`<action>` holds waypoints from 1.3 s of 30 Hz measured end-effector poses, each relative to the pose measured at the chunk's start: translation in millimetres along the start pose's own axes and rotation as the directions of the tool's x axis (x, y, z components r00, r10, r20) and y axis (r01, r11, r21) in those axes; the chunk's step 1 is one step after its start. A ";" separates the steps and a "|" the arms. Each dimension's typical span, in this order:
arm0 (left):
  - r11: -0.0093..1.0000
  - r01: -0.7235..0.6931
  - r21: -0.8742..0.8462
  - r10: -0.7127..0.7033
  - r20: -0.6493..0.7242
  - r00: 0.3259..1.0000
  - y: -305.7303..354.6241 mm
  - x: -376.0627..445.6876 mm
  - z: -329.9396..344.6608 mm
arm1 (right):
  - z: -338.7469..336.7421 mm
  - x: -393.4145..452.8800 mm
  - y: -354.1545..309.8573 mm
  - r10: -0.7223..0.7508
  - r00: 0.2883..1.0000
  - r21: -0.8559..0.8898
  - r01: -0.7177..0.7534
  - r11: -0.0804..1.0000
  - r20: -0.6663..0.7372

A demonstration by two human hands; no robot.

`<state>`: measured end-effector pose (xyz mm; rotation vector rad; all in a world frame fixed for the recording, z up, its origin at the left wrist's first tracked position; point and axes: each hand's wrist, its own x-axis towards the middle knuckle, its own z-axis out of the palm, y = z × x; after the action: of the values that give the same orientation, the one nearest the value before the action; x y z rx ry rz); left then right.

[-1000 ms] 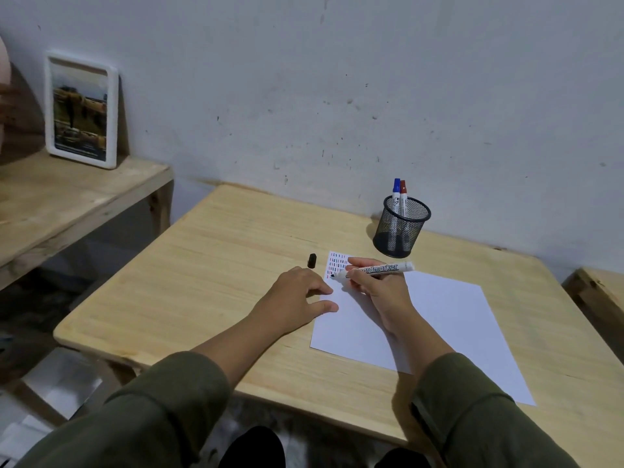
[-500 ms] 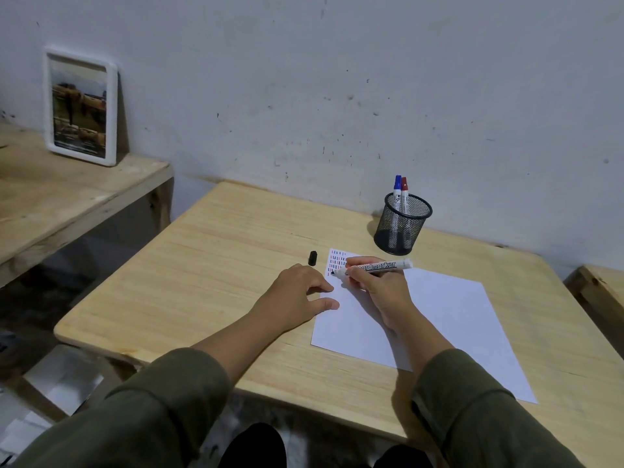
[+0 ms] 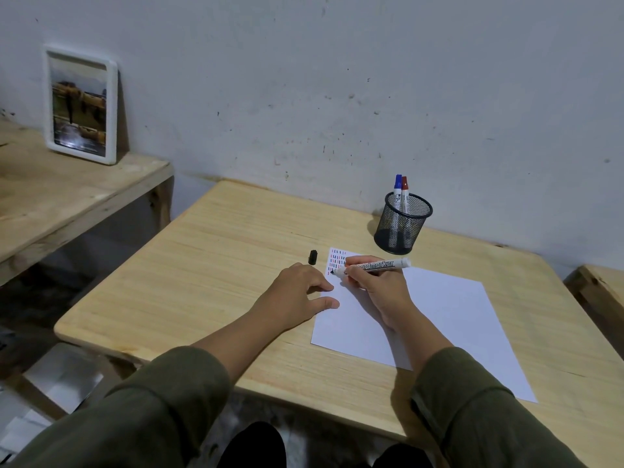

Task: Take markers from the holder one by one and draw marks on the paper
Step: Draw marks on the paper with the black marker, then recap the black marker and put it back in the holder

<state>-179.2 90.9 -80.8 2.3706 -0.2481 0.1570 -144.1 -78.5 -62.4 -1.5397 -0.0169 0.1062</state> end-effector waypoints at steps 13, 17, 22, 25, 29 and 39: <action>1.000 -0.005 -0.001 0.005 -0.002 1.000 0.9 -0.5 -0.9 | 0.2 -0.5 -0.2 -0.012 1.000 -0.021 0.012 1.000 -0.011; 1.000 -0.026 0.017 0.026 0.008 1.000 -0.9 -0.2 -0.1 | -1.2 -1.5 -0.7 -0.010 1.000 0.044 0.012 0.999 -0.025; 0.998 -0.039 -0.057 0.018 -0.332 0.943 -1.3 7.6 -6.8 | -4.2 -0.3 -1.7 0.008 1.000 0.254 -0.007 0.967 -0.003; 0.993 0.050 -0.109 -0.080 -0.301 0.950 -2.9 19.2 -10.8 | -5.2 1.8 -0.1 0.023 1.000 0.267 -0.022 0.963 0.000; 0.994 0.104 0.034 -0.098 -0.145 0.984 -7.1 38.9 -5.0 | -5.7 4.1 2.6 0.037 0.999 0.296 -0.039 0.954 0.011; 0.923 0.158 -0.352 -0.255 -0.248 0.935 16.1 47.8 -6.9 | -14.2 1.3 -17.7 -0.015 0.999 0.353 0.029 0.935 -0.042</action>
<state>-136.6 77.8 -56.3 1.9943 0.1148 0.3319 -140.7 -93.0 -45.2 -1.1804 0.0156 0.0573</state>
